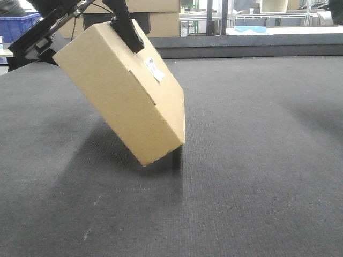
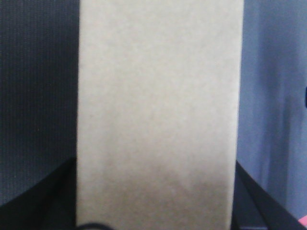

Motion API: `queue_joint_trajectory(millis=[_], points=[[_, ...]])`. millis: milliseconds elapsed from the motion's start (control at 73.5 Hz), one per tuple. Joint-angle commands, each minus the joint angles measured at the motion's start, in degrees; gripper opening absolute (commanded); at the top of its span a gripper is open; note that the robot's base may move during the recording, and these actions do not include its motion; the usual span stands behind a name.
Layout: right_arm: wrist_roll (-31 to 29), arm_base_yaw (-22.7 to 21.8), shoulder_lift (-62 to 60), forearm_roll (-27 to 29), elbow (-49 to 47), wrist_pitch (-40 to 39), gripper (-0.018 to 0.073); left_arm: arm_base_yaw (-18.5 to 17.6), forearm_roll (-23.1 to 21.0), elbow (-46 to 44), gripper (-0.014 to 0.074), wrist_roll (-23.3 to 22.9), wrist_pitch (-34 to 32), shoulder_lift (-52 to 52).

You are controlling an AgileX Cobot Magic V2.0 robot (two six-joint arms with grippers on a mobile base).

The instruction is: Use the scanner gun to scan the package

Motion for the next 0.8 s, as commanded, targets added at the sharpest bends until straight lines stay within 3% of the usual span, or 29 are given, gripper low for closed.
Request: queue_joint_trajectory(millis=[0, 150, 340, 449, 789], points=[[9.34, -0.2, -0.69, 0.32, -0.77, -3.59, -0.0167, -0.41, -1.04, -0.09, -0.0111, -0.34, -1.92, -0.94], [15.85, -0.2, 1.79, 0.32, -0.77, -6.1, -0.0167, -0.41, -0.87, -0.09, -0.0111, -0.34, -2.04, -0.94], [23.83, -0.2, 7.0, 0.32, -0.77, -17.91, -0.0167, -0.41, -0.55, -0.09, -0.0111, -0.34, -2.04, -0.94], [24.1, -0.2, 9.71, 0.32, -0.77, -20.81, -0.0167, -0.41, -0.55, -0.09, -0.0111, -0.34, -2.04, -0.94], [24.1, -0.2, 12.67, -4.62, -0.9, -19.98, -0.0167, -0.41, -0.56, -0.09, -0.0111, -0.34, -2.46, -0.94]])
